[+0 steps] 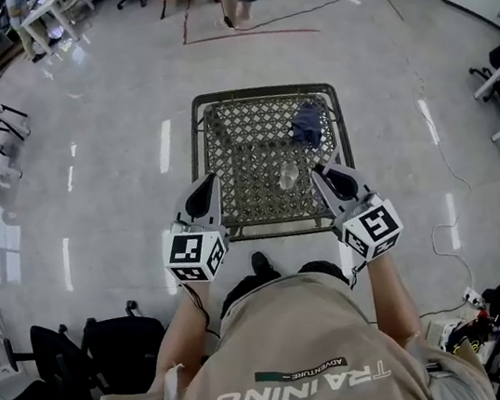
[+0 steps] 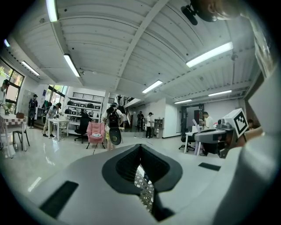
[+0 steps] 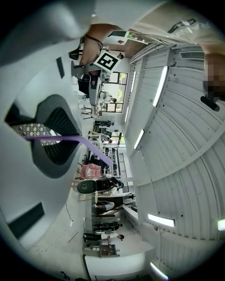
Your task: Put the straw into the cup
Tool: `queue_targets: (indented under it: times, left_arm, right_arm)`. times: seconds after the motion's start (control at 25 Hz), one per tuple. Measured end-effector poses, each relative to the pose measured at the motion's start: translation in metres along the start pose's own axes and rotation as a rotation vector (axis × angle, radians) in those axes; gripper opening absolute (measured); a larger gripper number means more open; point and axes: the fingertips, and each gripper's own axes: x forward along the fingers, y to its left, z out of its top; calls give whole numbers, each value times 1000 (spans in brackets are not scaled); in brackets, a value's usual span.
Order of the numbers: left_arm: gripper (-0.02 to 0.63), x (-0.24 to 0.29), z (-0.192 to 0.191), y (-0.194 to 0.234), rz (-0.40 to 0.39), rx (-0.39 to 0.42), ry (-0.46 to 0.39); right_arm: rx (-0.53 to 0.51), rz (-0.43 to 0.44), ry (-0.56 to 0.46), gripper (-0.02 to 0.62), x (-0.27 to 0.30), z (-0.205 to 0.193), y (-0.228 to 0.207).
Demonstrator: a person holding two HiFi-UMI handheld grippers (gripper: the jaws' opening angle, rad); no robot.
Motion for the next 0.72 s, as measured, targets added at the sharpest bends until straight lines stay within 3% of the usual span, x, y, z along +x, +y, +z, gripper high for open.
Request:
queue_targets:
  times: [0.28,0.72]
  left_arm:
    - [15,22,-5,31,8,-26,31]
    - [15,53,2,19,61,-26,45]
  right_arm:
    - [13,-12,28,43,29,-9,-10]
    - [18,21,-21,44,58,-41,-55]
